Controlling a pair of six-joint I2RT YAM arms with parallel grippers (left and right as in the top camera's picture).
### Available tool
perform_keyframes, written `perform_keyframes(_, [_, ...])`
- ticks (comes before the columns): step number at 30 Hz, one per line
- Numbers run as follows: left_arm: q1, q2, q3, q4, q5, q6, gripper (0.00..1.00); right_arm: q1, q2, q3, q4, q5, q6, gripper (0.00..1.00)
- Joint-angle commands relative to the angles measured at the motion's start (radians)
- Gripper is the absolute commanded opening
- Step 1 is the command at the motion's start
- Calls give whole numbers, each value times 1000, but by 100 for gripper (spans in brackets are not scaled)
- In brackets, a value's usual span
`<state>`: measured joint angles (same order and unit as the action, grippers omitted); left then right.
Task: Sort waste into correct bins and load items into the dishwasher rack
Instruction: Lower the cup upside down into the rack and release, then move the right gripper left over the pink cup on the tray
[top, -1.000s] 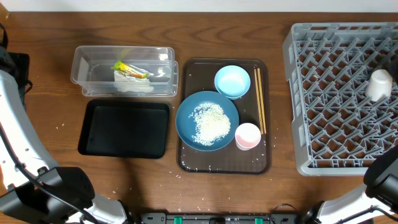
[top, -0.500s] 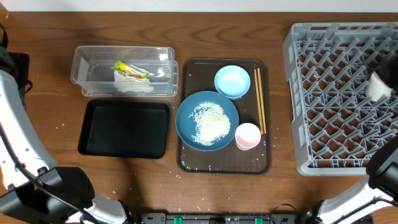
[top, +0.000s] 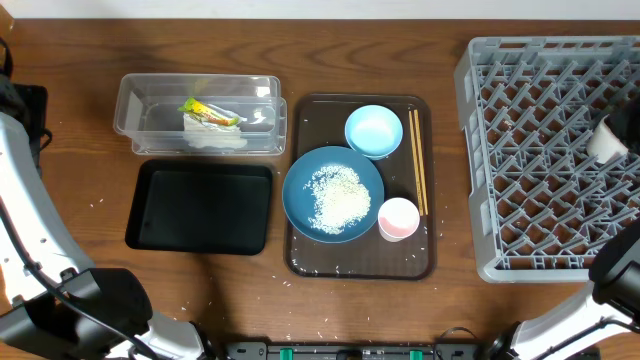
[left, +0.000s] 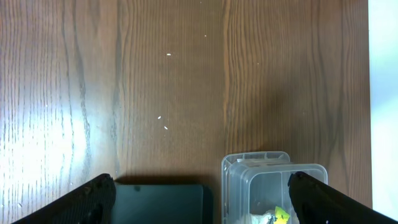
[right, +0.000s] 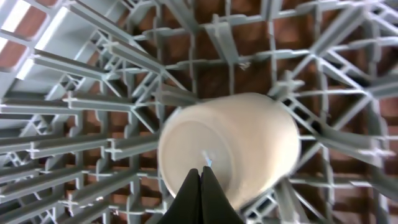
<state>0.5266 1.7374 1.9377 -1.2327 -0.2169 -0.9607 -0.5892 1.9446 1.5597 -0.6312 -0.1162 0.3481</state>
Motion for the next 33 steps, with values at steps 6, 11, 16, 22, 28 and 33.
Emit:
perform_keyframes(6, [2,6,-1,-5,-20,14,92,-28,-116,-2,-51,163,-5,1])
perform_keyframes(11, [2,6,-1,-5,-20,14,92,-23,-172,-2,-54,128,-5,1])
perform_keyframes(16, [2,6,-1,-5,-20,14,92,-6,-206,-2,-53,-75,-51,8])
perform_keyframes(22, [2,6,-1,-5,-20,14,92,81,-256,-2,-46,-397,-134,42])
perform_keyframes(28, [2,6,-1,-5,-19,14,92,265,-298,-2,-128,-502,-220,73])
perform_keyframes(33, [2,6,-1,-5,-20,14,92,451,-304,-2,-327,-485,-306,84])
